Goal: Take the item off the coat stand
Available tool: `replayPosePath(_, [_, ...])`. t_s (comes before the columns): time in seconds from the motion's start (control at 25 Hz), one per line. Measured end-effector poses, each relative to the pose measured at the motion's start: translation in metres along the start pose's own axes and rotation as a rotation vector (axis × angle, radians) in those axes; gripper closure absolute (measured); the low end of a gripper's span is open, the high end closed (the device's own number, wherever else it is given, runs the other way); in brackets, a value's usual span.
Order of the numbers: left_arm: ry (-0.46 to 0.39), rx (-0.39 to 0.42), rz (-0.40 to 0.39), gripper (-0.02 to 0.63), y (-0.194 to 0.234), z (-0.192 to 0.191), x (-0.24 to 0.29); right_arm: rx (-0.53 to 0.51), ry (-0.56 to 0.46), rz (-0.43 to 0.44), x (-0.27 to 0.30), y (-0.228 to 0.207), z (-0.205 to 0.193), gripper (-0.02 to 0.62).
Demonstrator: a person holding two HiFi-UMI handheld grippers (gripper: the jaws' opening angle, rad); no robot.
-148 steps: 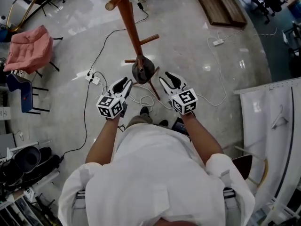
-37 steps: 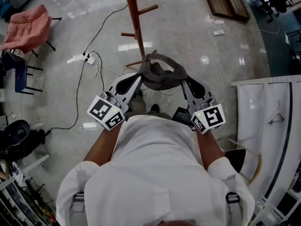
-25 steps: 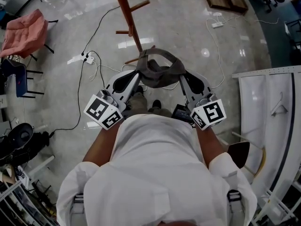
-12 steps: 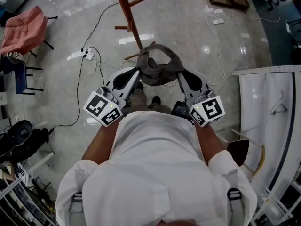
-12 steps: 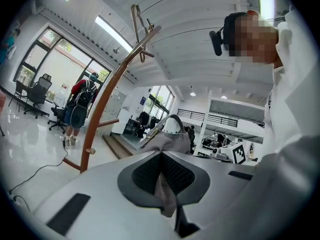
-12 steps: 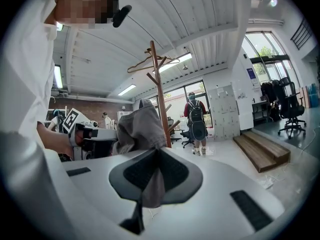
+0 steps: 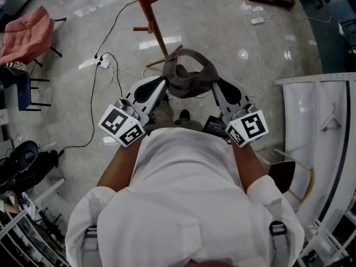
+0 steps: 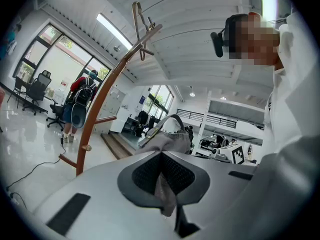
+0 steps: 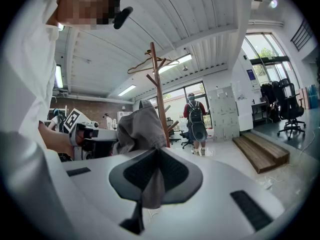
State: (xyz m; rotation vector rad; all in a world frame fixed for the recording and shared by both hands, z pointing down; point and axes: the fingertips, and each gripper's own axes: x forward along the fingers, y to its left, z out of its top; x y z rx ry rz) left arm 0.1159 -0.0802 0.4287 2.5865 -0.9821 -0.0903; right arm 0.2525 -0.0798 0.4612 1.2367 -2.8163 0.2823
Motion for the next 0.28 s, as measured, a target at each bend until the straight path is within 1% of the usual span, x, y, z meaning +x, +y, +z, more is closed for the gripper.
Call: replayPosePath(0.28, [0.002, 0.002, -0.003, 0.589, 0.0034, -0.0016, 0.0024, -0.003, -0.004, -0.007, 0.0027, -0.0033, -0.0019, 0.561])
